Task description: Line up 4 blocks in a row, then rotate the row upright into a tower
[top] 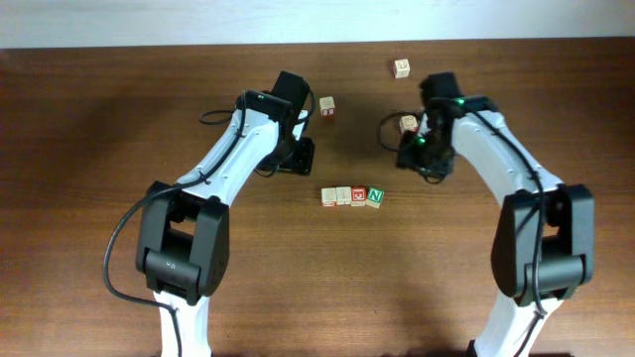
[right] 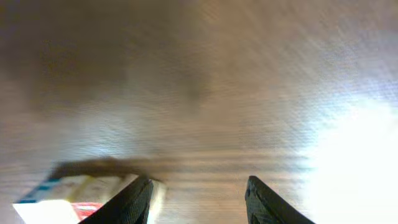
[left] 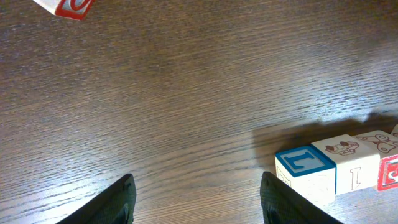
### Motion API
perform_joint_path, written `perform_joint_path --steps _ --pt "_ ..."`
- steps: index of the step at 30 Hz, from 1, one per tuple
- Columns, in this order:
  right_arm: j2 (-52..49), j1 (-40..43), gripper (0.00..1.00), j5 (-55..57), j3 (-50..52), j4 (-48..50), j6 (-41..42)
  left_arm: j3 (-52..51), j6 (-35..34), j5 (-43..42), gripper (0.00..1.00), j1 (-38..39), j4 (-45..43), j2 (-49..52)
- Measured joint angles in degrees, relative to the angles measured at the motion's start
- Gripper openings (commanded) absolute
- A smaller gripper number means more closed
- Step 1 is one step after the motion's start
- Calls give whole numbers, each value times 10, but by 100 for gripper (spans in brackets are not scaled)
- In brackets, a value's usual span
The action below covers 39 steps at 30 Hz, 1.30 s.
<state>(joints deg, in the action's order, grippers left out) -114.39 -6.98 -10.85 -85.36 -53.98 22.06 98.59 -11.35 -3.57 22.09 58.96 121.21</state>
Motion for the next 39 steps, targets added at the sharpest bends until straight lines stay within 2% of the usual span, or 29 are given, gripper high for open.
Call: perform_joint_path --steps 8,17,24,28,29,33,39 --pt "0 -11 48 -61 108 36 -25 0 0 0 63 0 0 0" --pt "6 -27 49 -87 120 99 -30 0 0 0 63 0 0 0" --pt "6 -28 49 -87 122 112 -72 0 0 0 63 0 0 0" --pt "6 -28 50 -81 109 59 -79 0 0 0 65 0 0 0" --pt "5 -28 52 -78 88 11 -81 0 0 0 68 0 0 0" --pt "6 -35 52 -75 52 -48 -83 0 0 29 76 0 2 0" --pt "6 -86 52 -72 62 -49 -82 0 0 68 76 -28 11 0"
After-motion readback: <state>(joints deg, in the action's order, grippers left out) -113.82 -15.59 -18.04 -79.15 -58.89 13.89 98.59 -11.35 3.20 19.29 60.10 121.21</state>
